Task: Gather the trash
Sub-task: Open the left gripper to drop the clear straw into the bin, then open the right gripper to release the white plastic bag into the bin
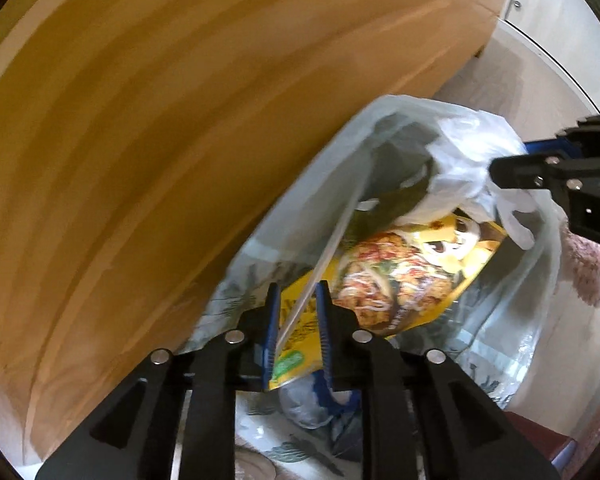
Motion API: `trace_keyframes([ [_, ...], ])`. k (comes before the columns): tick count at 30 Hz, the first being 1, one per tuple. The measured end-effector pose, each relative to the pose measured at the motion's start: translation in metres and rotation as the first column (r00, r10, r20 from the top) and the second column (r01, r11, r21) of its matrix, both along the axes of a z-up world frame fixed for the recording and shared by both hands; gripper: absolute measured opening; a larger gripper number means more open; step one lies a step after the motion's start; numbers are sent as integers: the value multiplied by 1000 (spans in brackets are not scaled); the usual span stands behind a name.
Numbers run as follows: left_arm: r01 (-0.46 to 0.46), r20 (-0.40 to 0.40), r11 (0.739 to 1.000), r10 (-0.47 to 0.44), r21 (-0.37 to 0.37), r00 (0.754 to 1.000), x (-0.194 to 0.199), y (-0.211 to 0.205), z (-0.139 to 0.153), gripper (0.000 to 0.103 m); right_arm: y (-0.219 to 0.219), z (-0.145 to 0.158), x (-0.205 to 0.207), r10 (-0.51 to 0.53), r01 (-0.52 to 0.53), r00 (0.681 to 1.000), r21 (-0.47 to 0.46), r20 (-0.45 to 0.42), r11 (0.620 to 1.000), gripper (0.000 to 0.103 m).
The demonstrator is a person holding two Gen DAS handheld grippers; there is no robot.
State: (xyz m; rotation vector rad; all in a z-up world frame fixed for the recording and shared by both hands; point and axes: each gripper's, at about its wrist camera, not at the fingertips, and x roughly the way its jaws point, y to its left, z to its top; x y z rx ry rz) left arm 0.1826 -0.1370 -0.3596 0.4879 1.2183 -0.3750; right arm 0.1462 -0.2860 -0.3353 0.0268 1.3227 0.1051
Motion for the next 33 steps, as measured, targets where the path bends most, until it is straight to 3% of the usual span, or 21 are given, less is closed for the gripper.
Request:
trace_keyframes([
  [3, -32, -7, 999, 31, -19, 999, 2, 10, 4, 27, 1, 0, 0, 3, -3, 1000, -3, 1, 1000, 14],
  [5, -38, -8, 999, 37, -35, 999, 1, 16, 8, 42, 2, 0, 0, 5, -5, 1000, -5, 1, 1000, 14],
  [12, -51, 27, 996, 54, -78, 998, -9, 23, 30, 62, 8, 1, 1, 11, -11, 1000, -7, 10, 1000, 14],
  [17, -101, 9, 989, 102, -105, 995, -15, 31, 43, 85, 11, -1, 4, 18, -18, 1000, 18, 2, 1000, 14],
  [21, -182, -65, 964, 173, -191, 983, -20, 43, 50, 90, 14, -3, 6, 25, -25, 1000, 29, 5, 999, 14],
  [25, -260, -111, 938, 240, -228, 964, -18, 56, 51, 91, 16, -7, 9, 32, -32, 999, 27, 19, 999, 14],
  [33, -296, -104, 931, 280, -213, 954, -17, 64, 53, 91, 29, -19, 14, 51, -51, 998, -19, 31, 999, 14],
])
